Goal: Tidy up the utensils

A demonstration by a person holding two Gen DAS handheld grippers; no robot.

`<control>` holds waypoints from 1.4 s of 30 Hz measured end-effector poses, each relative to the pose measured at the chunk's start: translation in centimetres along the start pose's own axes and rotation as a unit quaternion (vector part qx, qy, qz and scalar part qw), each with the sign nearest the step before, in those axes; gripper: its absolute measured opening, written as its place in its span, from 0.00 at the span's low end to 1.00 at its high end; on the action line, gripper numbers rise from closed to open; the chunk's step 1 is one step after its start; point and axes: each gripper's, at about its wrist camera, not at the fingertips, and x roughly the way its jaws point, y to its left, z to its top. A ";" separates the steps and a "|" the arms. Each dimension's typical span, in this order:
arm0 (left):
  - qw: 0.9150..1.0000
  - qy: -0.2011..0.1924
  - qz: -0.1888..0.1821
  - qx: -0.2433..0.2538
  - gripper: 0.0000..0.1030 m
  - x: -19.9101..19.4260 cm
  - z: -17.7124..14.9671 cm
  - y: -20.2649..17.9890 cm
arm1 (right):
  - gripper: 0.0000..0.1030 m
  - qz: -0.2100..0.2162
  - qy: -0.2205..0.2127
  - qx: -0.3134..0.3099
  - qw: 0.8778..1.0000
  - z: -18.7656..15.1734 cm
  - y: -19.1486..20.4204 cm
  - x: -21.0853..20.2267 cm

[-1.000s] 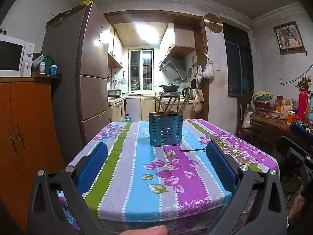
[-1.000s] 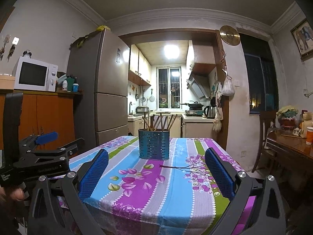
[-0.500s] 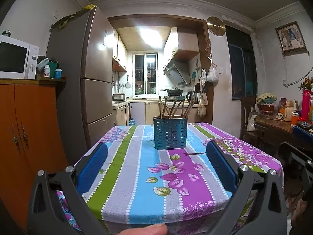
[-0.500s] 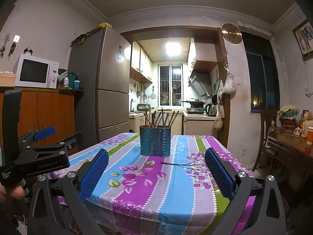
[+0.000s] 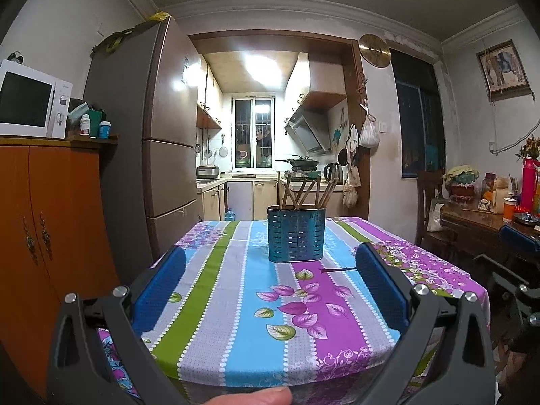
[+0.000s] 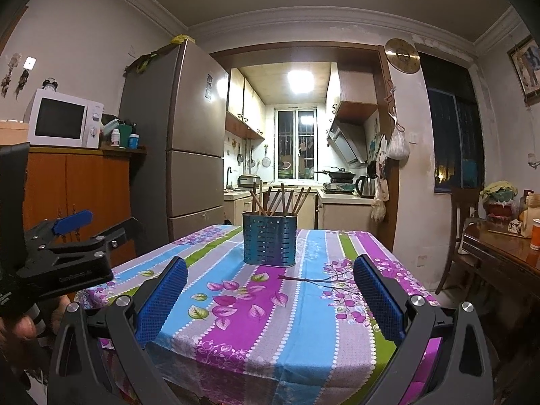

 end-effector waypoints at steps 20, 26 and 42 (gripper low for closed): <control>1.000 -0.019 0.004 -0.002 0.95 0.3 -0.4 -0.2 | 0.95 -0.027 -0.044 0.031 0.998 -0.4 -1.2 0.6; 0.999 -0.032 0.010 0.002 0.95 0.1 -0.4 -0.4 | 0.95 -0.034 -0.057 0.037 0.997 -0.5 -1.6 0.2; 1.000 -0.025 -0.004 0.015 0.95 0.5 -0.4 -1.3 | 0.95 -0.037 -0.051 0.035 0.997 -1.1 -2.2 0.4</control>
